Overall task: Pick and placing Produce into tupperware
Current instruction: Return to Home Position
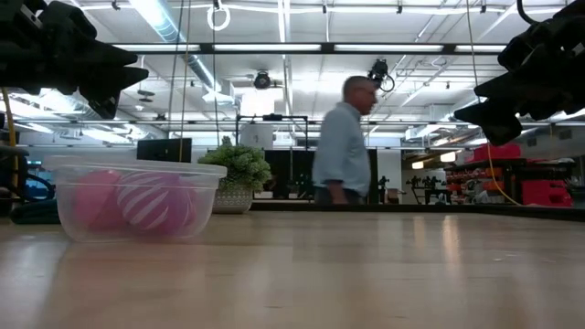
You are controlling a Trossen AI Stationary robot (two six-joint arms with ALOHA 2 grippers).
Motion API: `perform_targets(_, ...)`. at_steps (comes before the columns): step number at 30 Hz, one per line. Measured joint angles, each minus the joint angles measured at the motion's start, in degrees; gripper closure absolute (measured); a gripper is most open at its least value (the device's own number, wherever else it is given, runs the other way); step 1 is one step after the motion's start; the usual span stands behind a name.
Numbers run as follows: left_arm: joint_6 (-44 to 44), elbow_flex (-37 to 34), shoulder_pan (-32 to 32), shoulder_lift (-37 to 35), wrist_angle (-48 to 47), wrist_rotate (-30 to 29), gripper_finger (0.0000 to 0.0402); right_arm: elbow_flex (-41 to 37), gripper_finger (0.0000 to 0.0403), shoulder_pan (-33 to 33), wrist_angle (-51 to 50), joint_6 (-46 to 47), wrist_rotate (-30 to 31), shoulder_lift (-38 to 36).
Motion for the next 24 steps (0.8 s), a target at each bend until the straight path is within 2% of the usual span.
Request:
perform_targets(12, 0.0, 0.0, 0.0, 0.0, 0.0, 0.0, 0.0249, 0.0, 0.0144, 0.0, 0.0, 0.0, 0.0, 0.0)
perform_targets(24, 0.0, 0.0, 0.0, 0.0, 0.0, 0.0, 0.0262, 0.0, 0.0144, 0.0, 0.0, 0.0, 0.0, 0.0)
